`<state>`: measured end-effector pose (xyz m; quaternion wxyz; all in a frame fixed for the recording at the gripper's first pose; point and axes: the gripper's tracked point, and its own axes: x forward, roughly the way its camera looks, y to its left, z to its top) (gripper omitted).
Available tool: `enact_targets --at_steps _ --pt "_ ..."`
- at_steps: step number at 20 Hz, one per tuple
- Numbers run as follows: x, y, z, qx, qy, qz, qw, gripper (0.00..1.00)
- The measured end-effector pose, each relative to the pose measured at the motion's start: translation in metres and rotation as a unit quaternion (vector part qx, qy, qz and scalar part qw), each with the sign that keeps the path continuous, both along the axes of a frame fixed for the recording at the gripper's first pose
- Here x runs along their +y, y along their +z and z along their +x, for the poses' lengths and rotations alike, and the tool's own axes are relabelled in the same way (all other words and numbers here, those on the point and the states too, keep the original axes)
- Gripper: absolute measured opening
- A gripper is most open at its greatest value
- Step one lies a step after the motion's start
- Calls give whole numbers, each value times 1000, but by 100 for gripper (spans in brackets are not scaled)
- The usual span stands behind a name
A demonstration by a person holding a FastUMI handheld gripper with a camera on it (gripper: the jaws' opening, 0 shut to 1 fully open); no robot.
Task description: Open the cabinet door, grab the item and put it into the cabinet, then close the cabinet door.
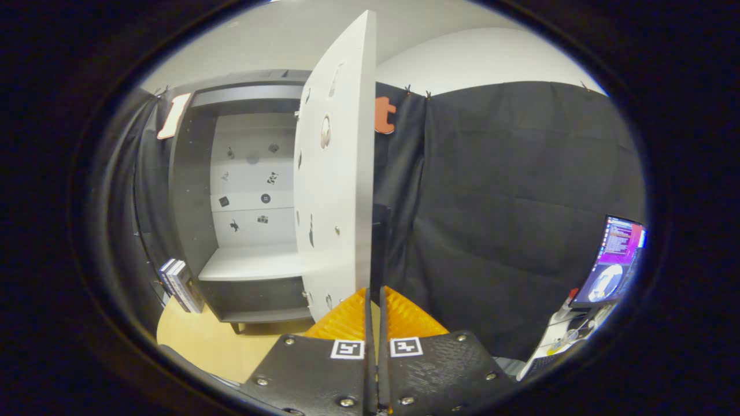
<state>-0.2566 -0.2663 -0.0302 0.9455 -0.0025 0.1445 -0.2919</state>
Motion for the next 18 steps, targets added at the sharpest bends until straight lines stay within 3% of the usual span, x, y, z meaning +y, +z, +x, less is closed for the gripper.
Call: enact_targets --at_steps 7,13,17,18 --pt "67 0 21 -12 77 -5 997 2" --pt "127 -51 63 10 145 13 989 2" --pt "152 -105 84 49 189 32 980 11" --pt "159 -125 89 64 202 38 976 22"
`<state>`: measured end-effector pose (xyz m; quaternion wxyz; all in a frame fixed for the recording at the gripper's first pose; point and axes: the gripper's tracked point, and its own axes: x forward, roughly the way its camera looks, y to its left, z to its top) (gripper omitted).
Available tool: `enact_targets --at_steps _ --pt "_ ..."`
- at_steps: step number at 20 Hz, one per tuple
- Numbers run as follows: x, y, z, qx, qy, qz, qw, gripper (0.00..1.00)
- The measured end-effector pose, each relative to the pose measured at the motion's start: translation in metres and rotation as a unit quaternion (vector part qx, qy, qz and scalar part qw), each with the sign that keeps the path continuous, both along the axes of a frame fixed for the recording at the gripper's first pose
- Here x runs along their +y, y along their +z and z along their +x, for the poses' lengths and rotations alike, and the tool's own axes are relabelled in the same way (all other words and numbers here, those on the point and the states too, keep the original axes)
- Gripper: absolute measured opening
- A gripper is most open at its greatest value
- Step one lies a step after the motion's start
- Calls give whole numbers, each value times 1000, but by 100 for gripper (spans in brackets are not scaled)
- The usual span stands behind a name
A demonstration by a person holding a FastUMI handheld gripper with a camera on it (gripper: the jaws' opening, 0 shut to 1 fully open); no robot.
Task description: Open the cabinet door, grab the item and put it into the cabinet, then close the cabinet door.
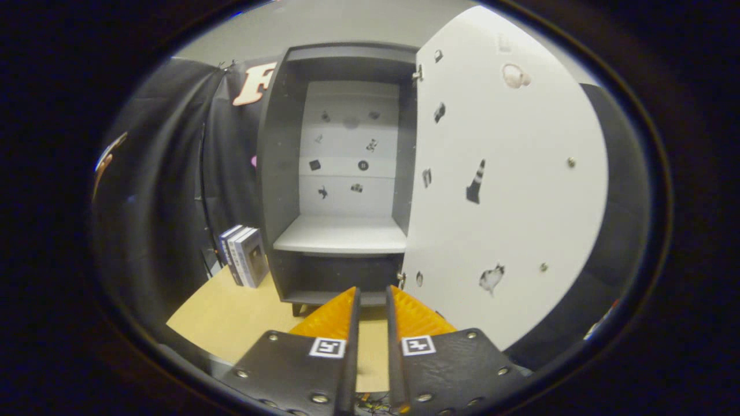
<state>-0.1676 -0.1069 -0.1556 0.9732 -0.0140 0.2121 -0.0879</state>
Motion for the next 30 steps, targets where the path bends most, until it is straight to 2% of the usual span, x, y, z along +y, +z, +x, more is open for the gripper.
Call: enact_targets --at_steps 6,12,18,30 --pt "13 -122 11 103 46 10 994 54" --pt "22 -229 -5 204 72 22 976 54" --pt "24 -309 -12 270 82 22 959 54" --pt "22 -399 -7 349 101 27 931 54"
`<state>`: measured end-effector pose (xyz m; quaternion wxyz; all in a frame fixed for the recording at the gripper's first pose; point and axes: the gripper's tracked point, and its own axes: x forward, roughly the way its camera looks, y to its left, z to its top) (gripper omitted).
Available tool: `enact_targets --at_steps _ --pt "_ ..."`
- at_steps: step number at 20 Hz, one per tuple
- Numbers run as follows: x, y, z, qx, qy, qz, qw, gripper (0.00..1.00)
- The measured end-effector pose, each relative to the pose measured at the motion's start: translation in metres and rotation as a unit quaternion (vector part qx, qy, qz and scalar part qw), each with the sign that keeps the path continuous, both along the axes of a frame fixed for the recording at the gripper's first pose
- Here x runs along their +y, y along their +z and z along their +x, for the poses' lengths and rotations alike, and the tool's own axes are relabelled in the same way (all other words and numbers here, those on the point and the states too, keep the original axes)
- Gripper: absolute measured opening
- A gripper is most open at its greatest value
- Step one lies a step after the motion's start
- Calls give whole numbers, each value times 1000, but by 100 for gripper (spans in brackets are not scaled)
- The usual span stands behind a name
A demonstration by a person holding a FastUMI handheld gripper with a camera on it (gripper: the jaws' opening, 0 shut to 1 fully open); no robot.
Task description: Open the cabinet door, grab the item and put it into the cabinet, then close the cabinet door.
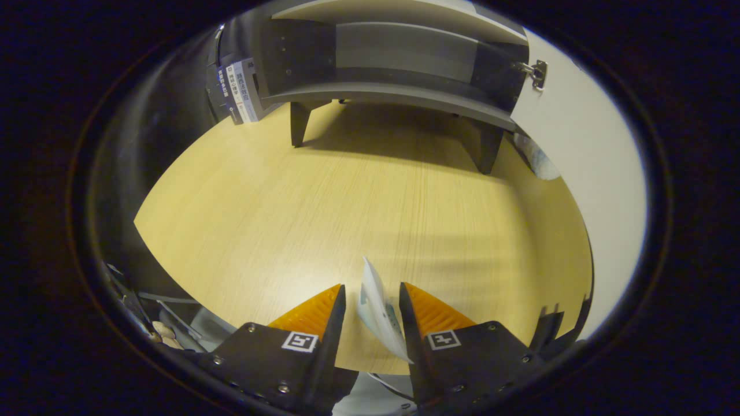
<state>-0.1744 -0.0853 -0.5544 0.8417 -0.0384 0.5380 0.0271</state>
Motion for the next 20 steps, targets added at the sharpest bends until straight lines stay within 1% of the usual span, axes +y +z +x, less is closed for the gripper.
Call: enact_targets --at_steps 1,2,4,5,7,10,16,20 --pt "-2 16 -3 -12 -13 -8 1000 42" --pt "-5 0 1 -3 -14 -9 1000 30" --pt "-8 5 4 -14 -19 -24 999 30" --pt "-8 10 -1 -10 -17 -28 999 20" --pt "-8 10 1 -8 -22 -23 999 20" --pt "-3 38 10 -24 -29 -11 999 20" --pt "4 131 58 -73 -34 -1 997 20" --pt "9 195 96 -114 -22 -3 993 20"
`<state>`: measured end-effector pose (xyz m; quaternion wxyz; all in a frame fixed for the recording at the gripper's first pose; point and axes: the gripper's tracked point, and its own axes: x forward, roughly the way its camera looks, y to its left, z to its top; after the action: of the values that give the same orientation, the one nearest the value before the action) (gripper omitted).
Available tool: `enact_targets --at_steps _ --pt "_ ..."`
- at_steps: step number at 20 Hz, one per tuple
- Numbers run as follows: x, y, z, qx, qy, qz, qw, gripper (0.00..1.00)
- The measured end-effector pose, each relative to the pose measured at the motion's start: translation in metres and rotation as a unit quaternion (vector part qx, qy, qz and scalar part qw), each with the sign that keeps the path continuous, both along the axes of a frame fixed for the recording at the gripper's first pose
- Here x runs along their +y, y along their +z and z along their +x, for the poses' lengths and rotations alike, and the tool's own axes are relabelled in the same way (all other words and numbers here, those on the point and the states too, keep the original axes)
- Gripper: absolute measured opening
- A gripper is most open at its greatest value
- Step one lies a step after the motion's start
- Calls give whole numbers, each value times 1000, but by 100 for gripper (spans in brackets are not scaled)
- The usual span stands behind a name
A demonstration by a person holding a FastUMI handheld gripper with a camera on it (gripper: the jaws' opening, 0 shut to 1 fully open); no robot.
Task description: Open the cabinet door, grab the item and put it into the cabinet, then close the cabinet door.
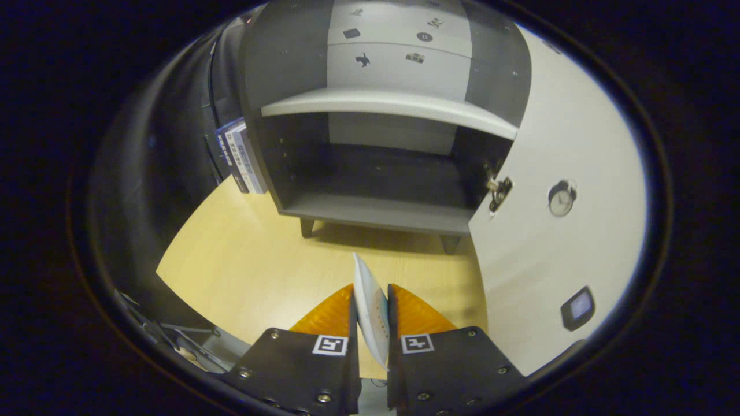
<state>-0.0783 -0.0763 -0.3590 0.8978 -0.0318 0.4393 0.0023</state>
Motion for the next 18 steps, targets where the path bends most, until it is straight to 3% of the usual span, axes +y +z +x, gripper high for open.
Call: enact_targets --at_steps 9,18 --pt "12 112 82 -80 4 28 996 19" --pt "-9 153 156 -101 -24 42 994 19"
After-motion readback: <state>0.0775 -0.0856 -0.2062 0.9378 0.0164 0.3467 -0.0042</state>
